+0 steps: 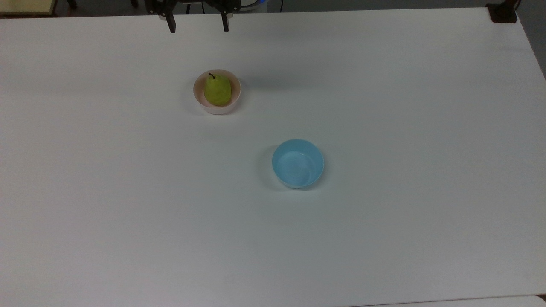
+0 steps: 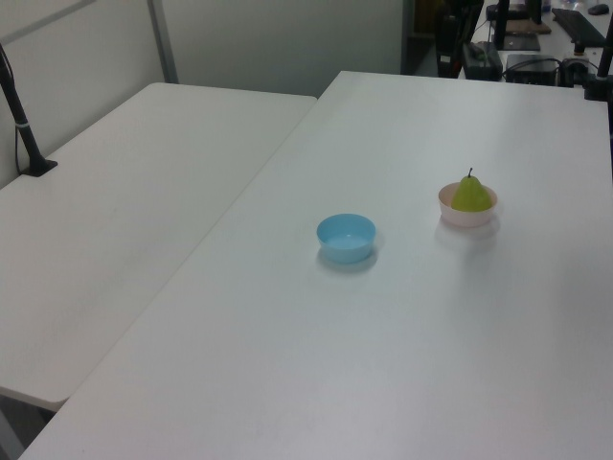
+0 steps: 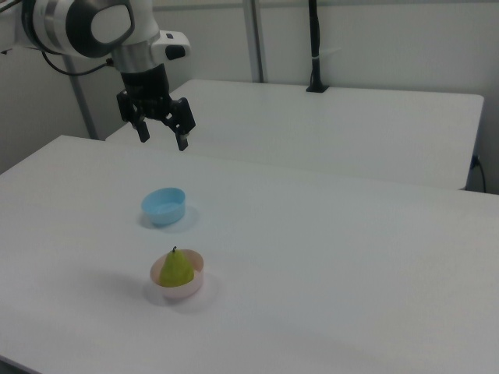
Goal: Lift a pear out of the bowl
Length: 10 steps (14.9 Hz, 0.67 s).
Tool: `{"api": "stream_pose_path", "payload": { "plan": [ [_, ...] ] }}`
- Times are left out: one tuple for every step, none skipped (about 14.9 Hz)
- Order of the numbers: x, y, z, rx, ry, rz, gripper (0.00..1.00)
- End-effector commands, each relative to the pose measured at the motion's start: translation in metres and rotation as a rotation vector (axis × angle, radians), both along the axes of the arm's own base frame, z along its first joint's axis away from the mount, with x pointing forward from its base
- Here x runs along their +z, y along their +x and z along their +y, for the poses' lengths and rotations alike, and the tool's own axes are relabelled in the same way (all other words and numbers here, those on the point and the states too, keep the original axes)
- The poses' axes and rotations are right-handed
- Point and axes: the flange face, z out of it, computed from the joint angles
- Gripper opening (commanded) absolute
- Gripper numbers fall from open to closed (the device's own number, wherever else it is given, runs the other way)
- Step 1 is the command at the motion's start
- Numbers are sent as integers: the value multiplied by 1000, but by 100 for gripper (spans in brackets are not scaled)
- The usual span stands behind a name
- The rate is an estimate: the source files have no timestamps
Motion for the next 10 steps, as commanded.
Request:
{"api": "stream_pose_path", "payload": {
  "plan": [
    [2, 4, 3, -6, 21, -13, 100],
    [1, 4, 2, -8, 21, -12, 100],
    [1, 4, 2, -8, 21, -12, 100],
    [1, 4, 2, -8, 21, -12, 100],
    [1, 4, 2, -8, 21, -12, 100],
    [1, 4, 2, -8, 21, -12, 100],
    [1, 4, 2, -8, 21, -12, 100],
    [0, 4, 2, -6, 21, -10, 100],
    [0, 3, 2, 13, 14, -5, 100],
    [-2, 2, 0, 81, 5, 0, 100]
  ]
}}
